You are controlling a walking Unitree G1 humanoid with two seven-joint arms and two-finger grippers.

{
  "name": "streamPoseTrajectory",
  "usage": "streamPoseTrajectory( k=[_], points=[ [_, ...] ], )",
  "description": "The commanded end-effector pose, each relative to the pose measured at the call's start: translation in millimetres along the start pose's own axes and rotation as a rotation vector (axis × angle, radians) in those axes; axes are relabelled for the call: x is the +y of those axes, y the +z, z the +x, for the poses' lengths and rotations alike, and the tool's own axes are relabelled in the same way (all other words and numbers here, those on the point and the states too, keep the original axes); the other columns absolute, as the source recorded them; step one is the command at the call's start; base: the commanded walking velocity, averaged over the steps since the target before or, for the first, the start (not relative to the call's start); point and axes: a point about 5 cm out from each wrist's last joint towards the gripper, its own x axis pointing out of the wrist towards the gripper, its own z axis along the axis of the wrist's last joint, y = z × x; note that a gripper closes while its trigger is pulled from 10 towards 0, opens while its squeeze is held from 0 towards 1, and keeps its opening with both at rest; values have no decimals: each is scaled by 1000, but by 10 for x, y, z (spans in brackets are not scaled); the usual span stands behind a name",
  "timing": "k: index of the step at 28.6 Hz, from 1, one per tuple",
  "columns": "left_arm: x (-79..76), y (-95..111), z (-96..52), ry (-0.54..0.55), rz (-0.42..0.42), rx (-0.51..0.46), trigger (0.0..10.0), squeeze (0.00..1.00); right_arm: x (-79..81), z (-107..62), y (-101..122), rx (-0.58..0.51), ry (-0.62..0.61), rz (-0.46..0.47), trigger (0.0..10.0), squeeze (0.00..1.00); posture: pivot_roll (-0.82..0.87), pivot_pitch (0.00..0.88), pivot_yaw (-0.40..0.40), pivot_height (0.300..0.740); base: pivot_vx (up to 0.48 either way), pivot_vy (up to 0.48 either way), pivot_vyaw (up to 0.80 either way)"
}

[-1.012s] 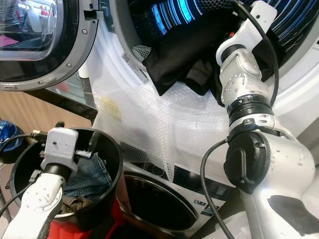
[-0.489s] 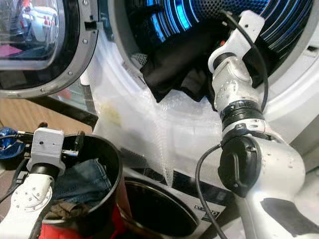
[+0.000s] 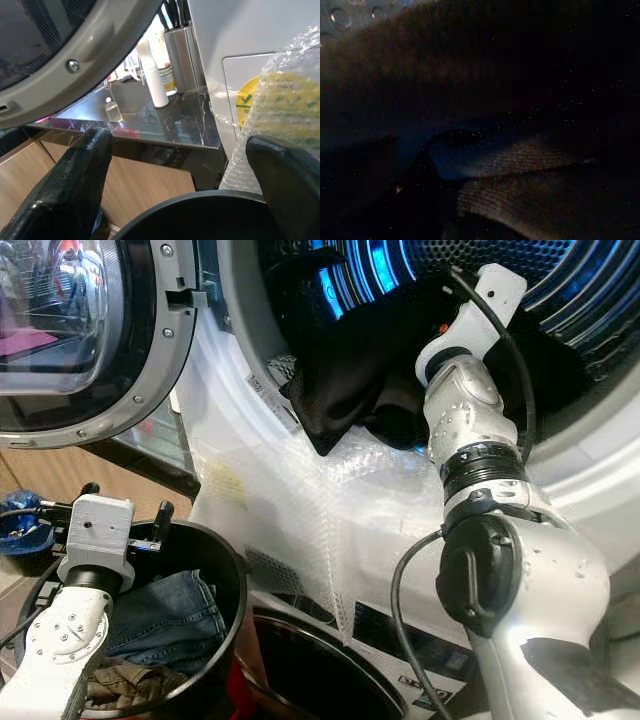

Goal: Clothes washing

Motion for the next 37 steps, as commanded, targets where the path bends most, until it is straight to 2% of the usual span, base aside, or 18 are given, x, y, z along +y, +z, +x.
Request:
streamPoseTrajectory(
  k=[1, 14, 37],
  points=[
    [-19, 52, -7, -10, -1, -17, 10000, 0, -57, -36, -291, 117, -21, 21, 10000, 0, 167, 54, -82, 740, 0, 0, 0],
    [-46, 62, -8, -10, -7, -16, 10000, 0, -49, -36, -303, 122, -18, 19, 10000, 0, 169, 57, -88, 740, 205, 0, 0],
    [-100, 72, 4, -28, -17, -22, 10000, 0, -100, -45, -300, 126, -28, 6, 10000, 0, 155, 58, -91, 740, 324, 0, 0]
  ],
)
